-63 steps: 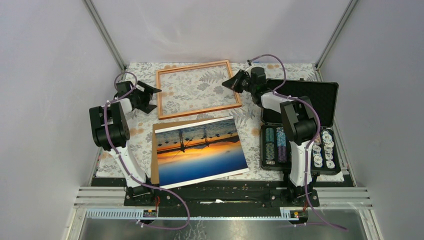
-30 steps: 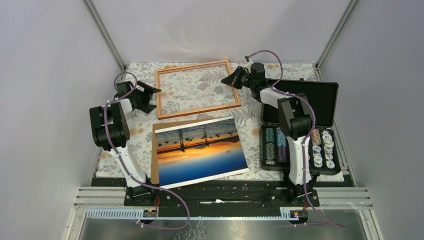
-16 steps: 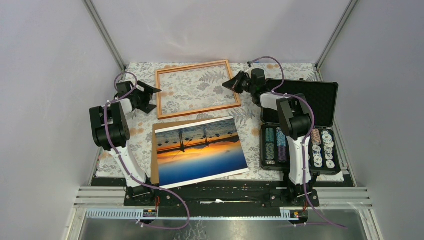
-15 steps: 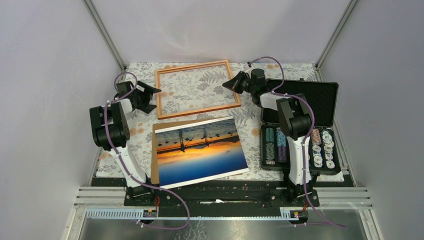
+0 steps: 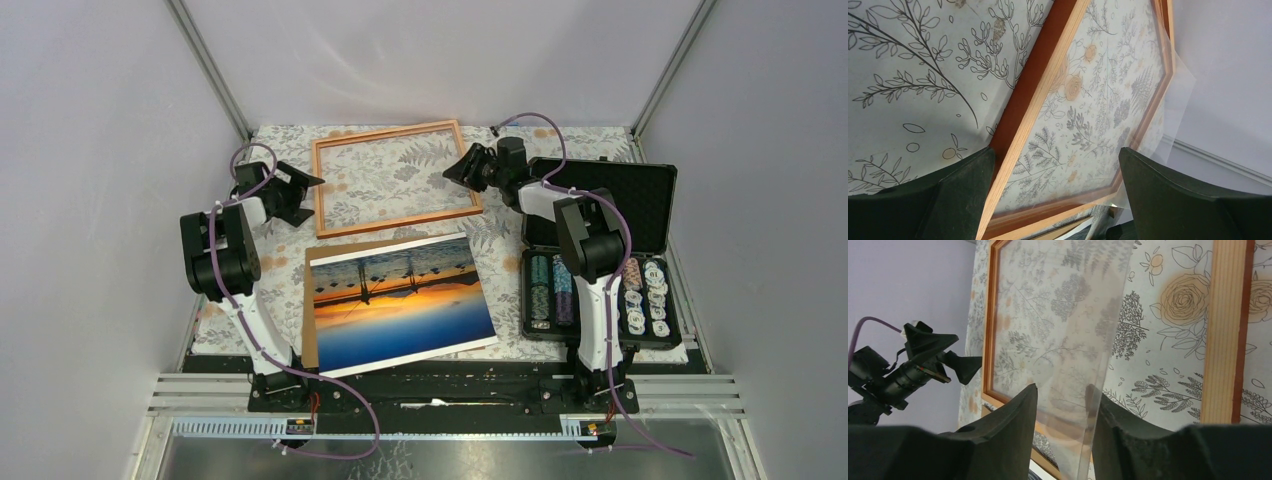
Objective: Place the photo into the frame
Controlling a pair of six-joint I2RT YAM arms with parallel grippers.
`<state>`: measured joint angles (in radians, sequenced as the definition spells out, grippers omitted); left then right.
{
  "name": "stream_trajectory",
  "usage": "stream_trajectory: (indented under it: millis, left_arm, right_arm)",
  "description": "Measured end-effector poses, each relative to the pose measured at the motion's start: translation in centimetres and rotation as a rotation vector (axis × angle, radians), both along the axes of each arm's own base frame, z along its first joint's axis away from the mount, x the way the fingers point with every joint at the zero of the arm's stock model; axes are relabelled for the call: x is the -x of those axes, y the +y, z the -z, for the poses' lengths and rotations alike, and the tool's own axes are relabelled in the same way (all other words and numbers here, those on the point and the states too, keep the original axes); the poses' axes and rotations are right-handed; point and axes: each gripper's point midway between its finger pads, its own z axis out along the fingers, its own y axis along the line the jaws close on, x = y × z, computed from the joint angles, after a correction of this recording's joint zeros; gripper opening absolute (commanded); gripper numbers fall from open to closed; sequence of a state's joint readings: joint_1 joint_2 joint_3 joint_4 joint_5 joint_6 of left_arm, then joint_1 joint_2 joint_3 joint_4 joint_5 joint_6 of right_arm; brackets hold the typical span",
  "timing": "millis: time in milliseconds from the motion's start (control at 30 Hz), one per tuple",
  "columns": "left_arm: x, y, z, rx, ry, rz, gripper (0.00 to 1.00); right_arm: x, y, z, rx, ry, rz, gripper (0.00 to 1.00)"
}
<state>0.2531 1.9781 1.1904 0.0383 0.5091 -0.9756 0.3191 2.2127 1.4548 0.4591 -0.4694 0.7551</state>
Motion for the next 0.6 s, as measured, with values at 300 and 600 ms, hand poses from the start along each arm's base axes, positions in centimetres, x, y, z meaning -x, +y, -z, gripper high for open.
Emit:
stream_trajectory:
  millis: [300, 600]
  left_arm:
    - [0.34, -0.14, -0.09, -0.032, 0.010, 0.006, 0.99]
    - [0.52, -0.15, -0.25, -0.040, 0.013, 0.009, 0.99]
  right_arm:
    - [0.16, 0.17, 0.56, 0.104, 0.007, -0.010, 0.67]
    - [0.43, -0.29, 0.75, 0.227, 0.024, -0.003, 0.85]
